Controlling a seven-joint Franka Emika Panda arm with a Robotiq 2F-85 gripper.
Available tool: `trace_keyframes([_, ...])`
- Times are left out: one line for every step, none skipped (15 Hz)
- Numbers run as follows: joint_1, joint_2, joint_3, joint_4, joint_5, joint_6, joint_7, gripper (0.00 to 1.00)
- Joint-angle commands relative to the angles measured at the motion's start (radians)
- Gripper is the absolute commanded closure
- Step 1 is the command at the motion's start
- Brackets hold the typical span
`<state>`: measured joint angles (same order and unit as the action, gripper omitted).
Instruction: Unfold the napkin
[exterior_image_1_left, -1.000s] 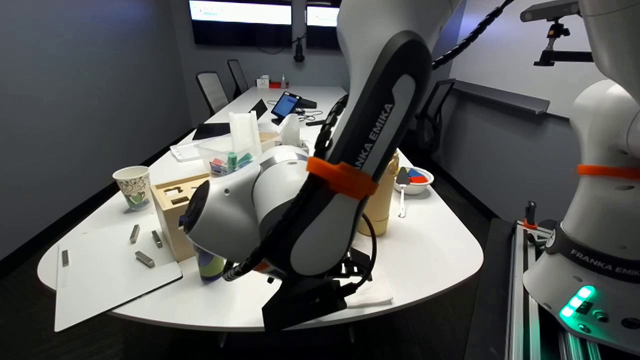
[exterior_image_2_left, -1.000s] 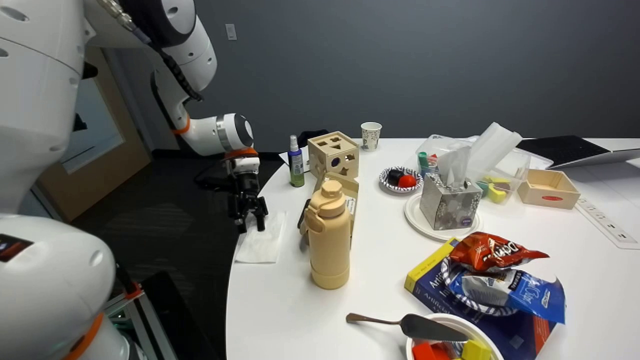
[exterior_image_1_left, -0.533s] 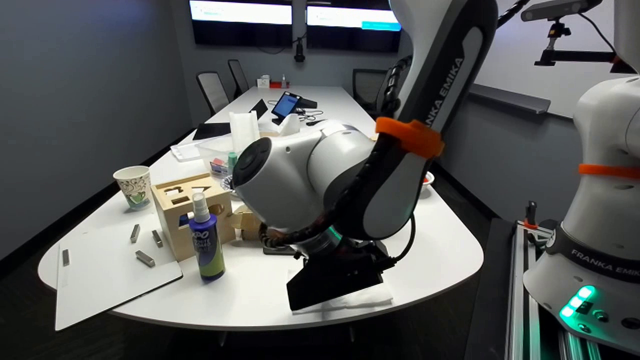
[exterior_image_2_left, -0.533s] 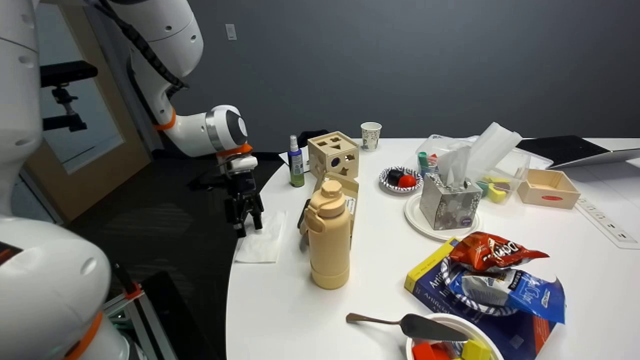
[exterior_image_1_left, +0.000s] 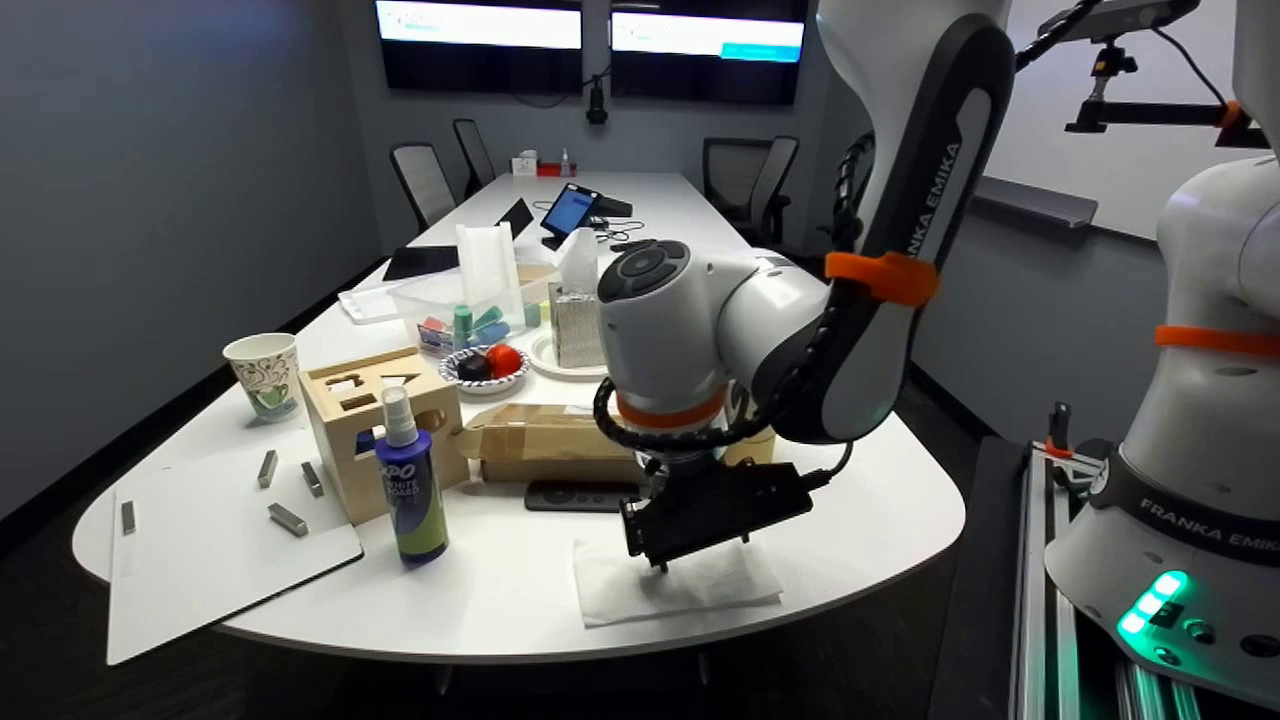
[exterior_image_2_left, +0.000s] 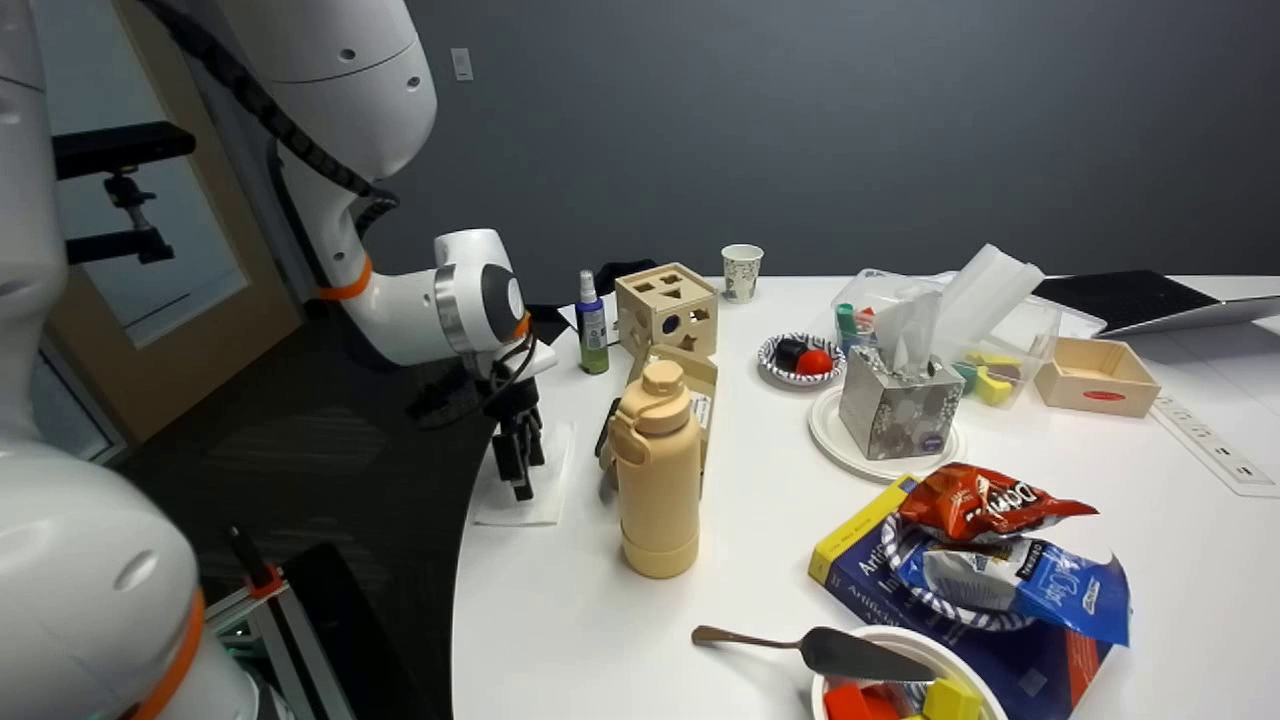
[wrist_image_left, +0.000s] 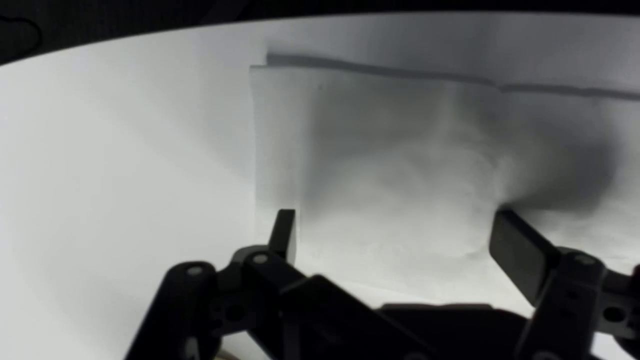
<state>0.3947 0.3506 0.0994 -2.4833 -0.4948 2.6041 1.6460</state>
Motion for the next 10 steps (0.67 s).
trace_keyframes([-0.026, -0.045, -0.023, -0.083, -0.004, 0.129, -0.109, 0.00])
trace_keyframes([-0.026, -0.047, -0.032, -0.092, -0.004, 0.157, -0.134, 0.00])
trace_keyframes([-0.022, -0.053, -0.038, -0.099, 0.001, 0.173, -0.157, 0.00])
trace_keyframes([-0.018, -0.059, -0.046, -0.104, 0.003, 0.186, -0.180, 0.00])
trace_keyframes([-0.010, -0.069, -0.051, -0.110, 0.005, 0.188, -0.196, 0.00])
trace_keyframes([-0.006, -0.079, -0.049, -0.111, 0.013, 0.183, -0.216, 0.00])
trace_keyframes([-0.008, -0.077, -0.044, -0.106, 0.023, 0.177, -0.241, 0.00])
trace_keyframes([-0.009, -0.073, -0.041, -0.103, 0.030, 0.179, -0.260, 0.00])
trace_keyframes([-0.011, -0.065, -0.039, -0.099, 0.036, 0.188, -0.278, 0.00])
trace_keyframes([-0.013, -0.054, -0.039, -0.095, 0.039, 0.200, -0.296, 0.00])
